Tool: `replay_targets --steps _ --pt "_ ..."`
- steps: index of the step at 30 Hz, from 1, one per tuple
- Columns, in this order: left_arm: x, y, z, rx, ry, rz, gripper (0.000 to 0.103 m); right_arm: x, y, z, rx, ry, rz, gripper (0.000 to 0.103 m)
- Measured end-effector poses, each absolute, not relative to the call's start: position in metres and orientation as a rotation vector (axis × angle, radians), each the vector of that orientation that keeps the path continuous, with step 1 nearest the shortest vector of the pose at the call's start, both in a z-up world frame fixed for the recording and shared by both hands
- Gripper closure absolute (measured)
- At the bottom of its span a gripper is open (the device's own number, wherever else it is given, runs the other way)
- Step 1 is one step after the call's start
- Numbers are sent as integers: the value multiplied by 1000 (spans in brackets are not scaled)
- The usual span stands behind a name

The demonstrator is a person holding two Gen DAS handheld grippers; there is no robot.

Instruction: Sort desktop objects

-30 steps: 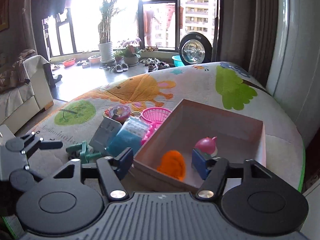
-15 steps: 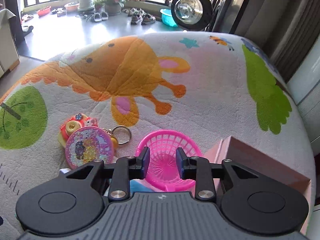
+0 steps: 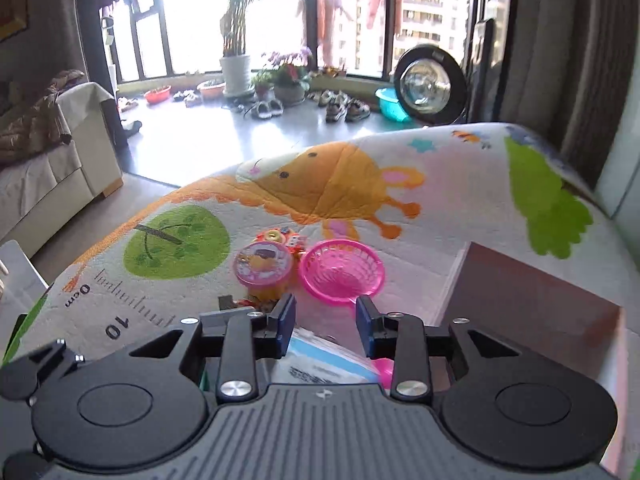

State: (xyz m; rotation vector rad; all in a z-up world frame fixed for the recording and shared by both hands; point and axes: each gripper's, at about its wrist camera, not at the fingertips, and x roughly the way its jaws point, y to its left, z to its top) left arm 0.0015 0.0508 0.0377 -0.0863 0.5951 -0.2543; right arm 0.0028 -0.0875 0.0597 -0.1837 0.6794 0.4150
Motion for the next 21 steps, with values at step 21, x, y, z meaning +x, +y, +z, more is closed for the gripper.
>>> replay_targets --steps 21 --pt "41 -1 22 108 707 -228 40 22 -218 -2 70 706 114 56"
